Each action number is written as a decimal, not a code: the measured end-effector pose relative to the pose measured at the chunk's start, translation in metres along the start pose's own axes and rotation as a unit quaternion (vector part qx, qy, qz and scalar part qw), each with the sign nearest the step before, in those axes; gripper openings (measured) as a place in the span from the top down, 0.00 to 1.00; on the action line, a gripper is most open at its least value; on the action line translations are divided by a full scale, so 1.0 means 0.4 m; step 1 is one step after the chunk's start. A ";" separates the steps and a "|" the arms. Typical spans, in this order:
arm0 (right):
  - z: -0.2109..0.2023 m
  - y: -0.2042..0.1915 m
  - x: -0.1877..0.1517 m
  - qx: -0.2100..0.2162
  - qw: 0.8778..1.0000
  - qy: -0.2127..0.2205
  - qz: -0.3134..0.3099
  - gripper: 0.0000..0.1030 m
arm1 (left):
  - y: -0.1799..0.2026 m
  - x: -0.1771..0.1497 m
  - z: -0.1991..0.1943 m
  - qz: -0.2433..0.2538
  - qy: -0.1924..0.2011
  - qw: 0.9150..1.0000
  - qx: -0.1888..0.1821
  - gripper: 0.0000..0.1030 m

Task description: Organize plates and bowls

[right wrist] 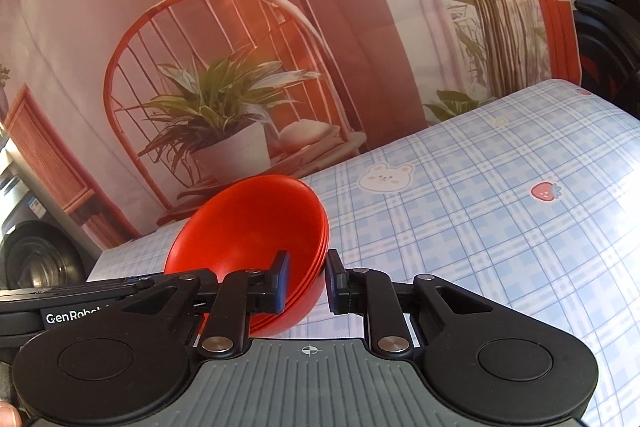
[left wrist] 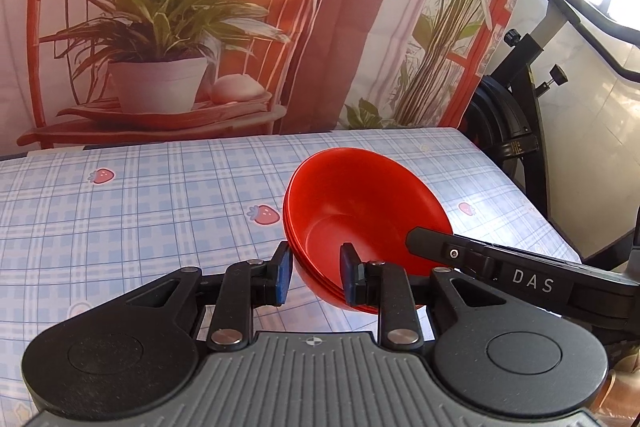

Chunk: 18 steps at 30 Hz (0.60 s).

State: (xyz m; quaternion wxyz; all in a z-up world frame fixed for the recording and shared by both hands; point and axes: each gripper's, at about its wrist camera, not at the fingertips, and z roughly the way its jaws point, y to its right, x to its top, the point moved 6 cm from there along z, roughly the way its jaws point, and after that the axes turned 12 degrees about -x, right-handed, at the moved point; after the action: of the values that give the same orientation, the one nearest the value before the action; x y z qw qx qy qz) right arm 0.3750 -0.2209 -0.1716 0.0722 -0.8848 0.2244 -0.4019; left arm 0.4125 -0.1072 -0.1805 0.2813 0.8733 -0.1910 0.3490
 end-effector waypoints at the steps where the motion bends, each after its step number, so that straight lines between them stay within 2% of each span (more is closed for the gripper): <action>1: -0.011 -0.006 -0.002 0.001 1.000 0.001 0.001 0.83 | 0.004 0.000 -0.014 0.000 0.003 1.000 0.001 0.74; 18: -0.192 -0.088 -0.068 0.027 0.999 0.019 -0.013 0.83 | 0.066 -0.063 -0.211 0.011 0.032 0.999 0.030 0.74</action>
State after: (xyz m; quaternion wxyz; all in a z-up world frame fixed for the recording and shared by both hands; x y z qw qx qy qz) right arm 0.3142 -0.1731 -0.1282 0.0866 -0.8776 0.2036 -0.4252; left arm 0.3390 -0.0714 -0.1386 0.2576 0.8674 -0.1806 0.3856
